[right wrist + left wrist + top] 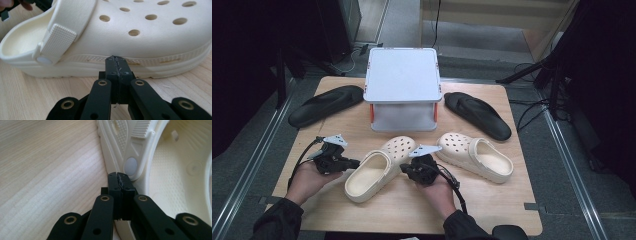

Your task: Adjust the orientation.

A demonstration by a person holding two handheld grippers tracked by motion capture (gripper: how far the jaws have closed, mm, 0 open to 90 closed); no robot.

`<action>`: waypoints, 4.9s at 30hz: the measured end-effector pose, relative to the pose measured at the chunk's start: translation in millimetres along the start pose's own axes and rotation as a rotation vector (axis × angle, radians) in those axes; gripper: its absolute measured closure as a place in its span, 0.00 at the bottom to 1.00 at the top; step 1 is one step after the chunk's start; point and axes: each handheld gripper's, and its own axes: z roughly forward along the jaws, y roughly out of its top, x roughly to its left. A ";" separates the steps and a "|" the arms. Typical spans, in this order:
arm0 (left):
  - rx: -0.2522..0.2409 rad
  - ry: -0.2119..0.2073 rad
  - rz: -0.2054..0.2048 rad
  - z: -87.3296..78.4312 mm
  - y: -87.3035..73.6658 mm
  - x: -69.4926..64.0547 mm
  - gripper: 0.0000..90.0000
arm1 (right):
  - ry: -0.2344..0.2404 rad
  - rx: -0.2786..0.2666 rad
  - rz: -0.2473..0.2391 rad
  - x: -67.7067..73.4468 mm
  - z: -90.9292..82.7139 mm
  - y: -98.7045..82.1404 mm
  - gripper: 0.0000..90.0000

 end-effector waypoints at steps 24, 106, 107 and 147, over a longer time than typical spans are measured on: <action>-0.052 0.002 -0.058 -3.1 -25.1 -41.9 1.00 | -0.003 0.014 -0.002 -11.0 17.5 23.9 1.00; -0.096 0.020 -0.029 -15.5 -0.1 -2.6 0.46 | -0.254 -0.117 0.107 -108.4 -179.9 -68.8 0.68; -0.097 0.020 -0.032 -16.6 -1.1 -2.9 0.46 | -0.254 -0.112 0.106 -109.9 -178.1 -68.4 0.68; -0.141 0.090 -0.123 -38.0 -41.6 -8.8 0.46 | -0.118 -0.070 0.031 -94.8 -107.4 5.7 0.86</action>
